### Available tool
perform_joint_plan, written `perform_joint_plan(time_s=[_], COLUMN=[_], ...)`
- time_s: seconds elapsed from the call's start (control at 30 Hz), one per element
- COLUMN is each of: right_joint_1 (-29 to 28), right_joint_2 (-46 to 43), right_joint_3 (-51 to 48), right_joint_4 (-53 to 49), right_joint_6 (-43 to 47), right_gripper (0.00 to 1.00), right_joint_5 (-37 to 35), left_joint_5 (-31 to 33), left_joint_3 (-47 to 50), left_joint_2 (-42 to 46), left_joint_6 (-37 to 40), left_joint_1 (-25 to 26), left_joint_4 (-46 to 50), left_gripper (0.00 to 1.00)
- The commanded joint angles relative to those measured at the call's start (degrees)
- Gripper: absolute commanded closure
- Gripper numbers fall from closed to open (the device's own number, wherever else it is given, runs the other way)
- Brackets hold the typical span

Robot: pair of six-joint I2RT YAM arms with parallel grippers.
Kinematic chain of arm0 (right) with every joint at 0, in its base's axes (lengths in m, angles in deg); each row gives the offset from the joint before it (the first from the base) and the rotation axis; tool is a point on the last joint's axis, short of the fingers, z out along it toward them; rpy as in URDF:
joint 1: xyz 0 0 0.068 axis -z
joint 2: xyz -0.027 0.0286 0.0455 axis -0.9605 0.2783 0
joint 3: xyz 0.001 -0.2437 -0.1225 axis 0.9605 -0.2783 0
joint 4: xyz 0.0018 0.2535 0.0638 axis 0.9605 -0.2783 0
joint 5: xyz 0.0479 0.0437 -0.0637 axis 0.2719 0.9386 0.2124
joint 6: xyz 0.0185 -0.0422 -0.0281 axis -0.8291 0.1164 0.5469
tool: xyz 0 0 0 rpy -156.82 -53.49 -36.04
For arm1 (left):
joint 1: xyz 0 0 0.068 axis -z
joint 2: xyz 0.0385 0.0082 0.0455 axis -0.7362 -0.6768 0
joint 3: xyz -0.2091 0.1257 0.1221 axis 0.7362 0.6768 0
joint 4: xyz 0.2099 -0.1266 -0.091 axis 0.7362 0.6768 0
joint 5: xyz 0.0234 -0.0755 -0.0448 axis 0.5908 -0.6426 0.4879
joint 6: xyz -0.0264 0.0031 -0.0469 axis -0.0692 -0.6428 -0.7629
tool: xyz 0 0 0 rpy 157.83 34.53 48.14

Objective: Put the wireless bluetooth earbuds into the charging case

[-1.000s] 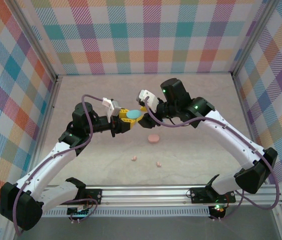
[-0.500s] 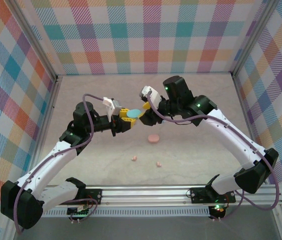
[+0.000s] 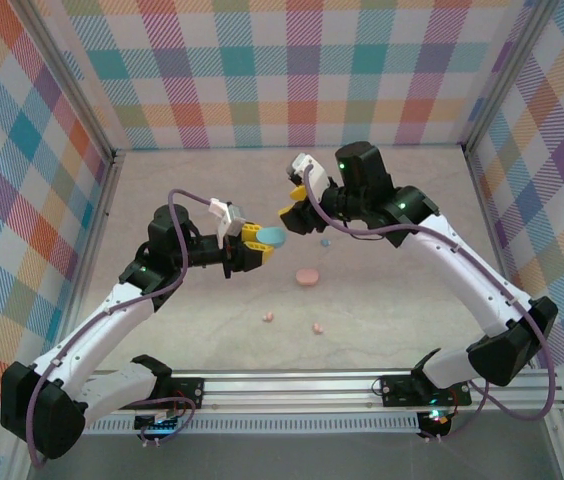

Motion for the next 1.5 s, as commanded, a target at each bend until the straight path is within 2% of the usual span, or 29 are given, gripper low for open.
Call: perform_joint_plan(time_s=[0.0,0.17,0.33,0.67,0.97,1.1,1.27,1.47], right_joint_1=[-0.09,-1.46,-3.80,-4.55,-4.55,-4.61,-4.63,-4.59], right_joint_2=[-3.87,-5.73,-2.77,-0.92,-0.22,0.44,-0.84,-3.85], right_joint_3=[-5.47,-10.21,-7.08,-5.66,-4.70,-4.17,-5.07,-6.18], right_joint_4=[4.94,7.64,3.15,2.84,0.05,-1.43,-1.63,-3.04], right_joint_6=[2.94,6.23,11.21,11.90,14.44,15.44,15.64,16.54], right_gripper=[0.44,0.43,0.41,0.42,0.43,0.42,0.37,0.35], right_joint_5=[6.43,10.04,6.70,4.21,6.74,10.28,13.39,13.92], left_joint_5=[-0.33,-0.60,-0.35,-2.01,-3.02,-2.97,-2.47,-2.61], left_joint_3=[-0.90,-1.07,-0.49,-1.18,-1.94,-2.08,-1.90,-2.73], left_joint_2=[0.74,1.08,1.02,0.18,0.06,0.57,0.93,0.33], left_joint_6=[0.59,0.59,0.59,0.59,0.68,0.76,1.28,1.97], left_joint_1=[0.44,0.45,0.44,0.50,0.48,0.46,0.45,0.42], left_joint_4=[1.02,1.55,0.62,0.62,1.00,1.48,2.32,3.56], left_gripper=[0.84,0.84,0.84,0.84,0.84,0.84,0.84,0.84])
